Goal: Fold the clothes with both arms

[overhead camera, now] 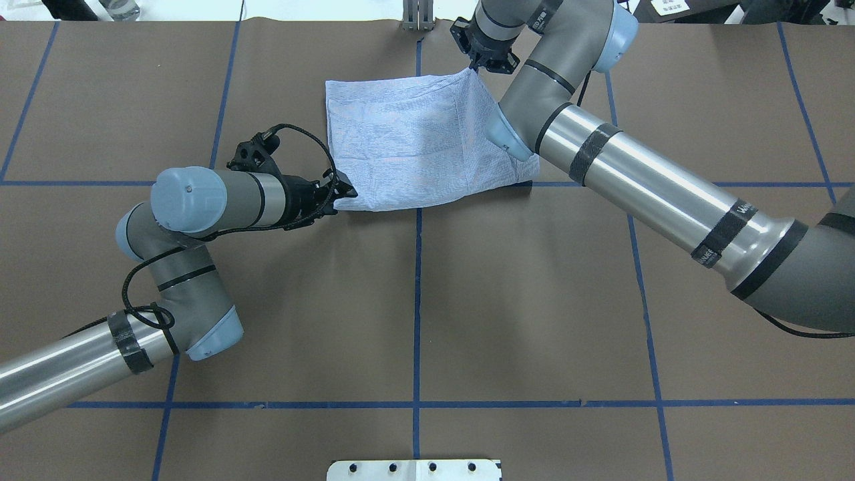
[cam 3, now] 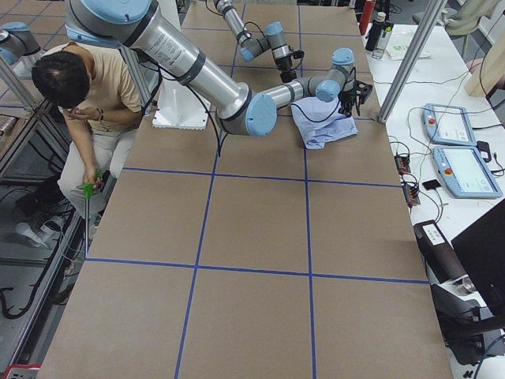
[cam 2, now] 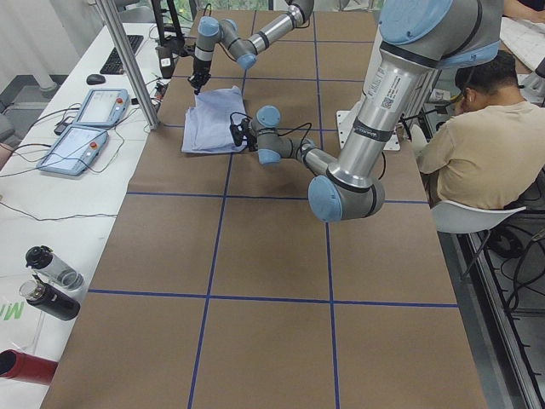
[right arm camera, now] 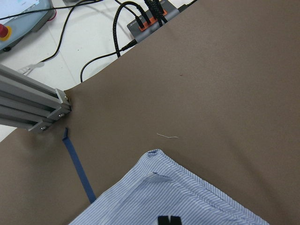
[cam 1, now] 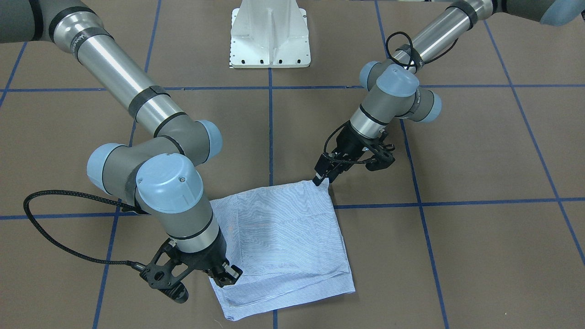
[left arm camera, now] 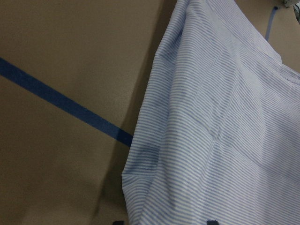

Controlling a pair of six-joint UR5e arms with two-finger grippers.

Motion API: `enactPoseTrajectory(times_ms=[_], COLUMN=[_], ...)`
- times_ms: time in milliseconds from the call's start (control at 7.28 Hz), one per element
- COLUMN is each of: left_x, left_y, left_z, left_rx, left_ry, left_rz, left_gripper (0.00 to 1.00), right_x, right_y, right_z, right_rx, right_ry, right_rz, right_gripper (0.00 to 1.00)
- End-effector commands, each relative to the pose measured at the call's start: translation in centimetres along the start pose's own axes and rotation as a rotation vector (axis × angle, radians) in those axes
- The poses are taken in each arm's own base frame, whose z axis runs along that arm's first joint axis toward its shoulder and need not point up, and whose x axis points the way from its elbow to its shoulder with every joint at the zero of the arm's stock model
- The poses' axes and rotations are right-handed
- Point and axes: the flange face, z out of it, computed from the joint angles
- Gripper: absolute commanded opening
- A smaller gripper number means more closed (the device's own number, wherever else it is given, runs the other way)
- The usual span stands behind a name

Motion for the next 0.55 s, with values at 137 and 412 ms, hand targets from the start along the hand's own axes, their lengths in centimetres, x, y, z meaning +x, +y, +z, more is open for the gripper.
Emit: enactPoseTrajectory(times_ms=[137,412], left_x=[-0.1,0.6], left_y=[-0.1,0.1], left_z=[0.1,-0.4], left_rx=[0.003,-0.004], left_ry=[-0.002,0.013], left_rz=[0.000,0.002], left_gripper=[0.00,0.00], right_x=[0.2,0.6], right_y=[0.0,-0.3], right_z=[0.3,1.1], right_rx=[0.000,0.002], right_ry=[0.005,-0.009], right_rz=[0.001,-0.004], right_gripper=[0.00,0.00])
